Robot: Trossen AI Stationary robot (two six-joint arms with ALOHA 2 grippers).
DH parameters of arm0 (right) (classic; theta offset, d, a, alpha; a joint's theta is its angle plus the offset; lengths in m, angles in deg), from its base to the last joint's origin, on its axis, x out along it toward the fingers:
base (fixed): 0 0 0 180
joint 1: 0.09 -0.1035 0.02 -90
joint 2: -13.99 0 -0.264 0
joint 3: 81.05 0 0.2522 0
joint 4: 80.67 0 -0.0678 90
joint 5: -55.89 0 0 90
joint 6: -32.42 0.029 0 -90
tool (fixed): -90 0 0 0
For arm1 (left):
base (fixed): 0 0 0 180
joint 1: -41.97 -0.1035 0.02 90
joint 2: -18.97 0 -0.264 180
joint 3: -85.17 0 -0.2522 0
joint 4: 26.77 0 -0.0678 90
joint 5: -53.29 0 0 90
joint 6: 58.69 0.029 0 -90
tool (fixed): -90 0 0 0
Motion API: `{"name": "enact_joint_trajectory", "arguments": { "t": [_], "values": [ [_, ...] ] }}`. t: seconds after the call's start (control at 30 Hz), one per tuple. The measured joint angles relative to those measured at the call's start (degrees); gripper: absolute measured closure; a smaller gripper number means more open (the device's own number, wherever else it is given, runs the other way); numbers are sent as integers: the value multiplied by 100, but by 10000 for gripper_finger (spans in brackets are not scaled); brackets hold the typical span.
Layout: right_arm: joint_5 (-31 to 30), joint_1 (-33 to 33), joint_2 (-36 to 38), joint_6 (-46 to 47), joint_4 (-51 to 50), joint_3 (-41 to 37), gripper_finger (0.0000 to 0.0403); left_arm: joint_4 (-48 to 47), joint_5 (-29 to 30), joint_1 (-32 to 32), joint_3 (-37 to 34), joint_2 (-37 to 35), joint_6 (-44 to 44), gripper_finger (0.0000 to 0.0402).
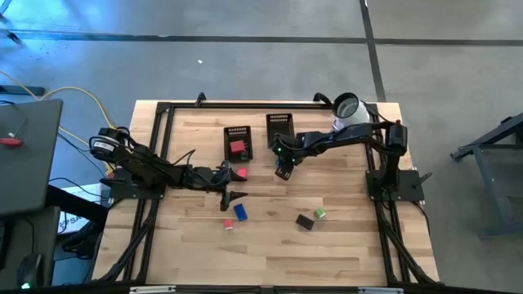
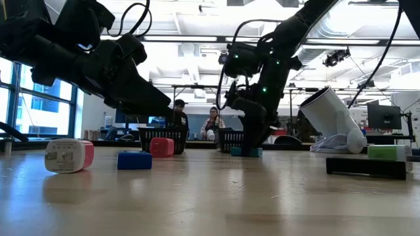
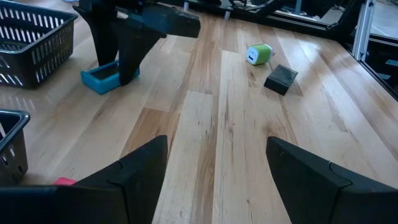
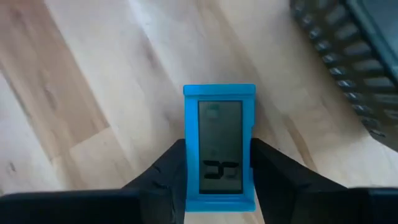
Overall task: Pick & Place Office items
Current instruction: Put the light blue digital clock into the right black bin
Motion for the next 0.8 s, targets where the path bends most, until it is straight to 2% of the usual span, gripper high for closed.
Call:
{"name": "enact_joint_trajectory", "arguments": {
  "t": [0.43, 0.8],
  "values": [
    [275, -689, 23, -171, 923, -22, 275, -2, 168, -9, 0, -1, 31, 138],
    [-396, -1101, 387, -296, 1122, -33, 275, -107, 544, -39, 0, -2, 118, 138]
  ]
}}
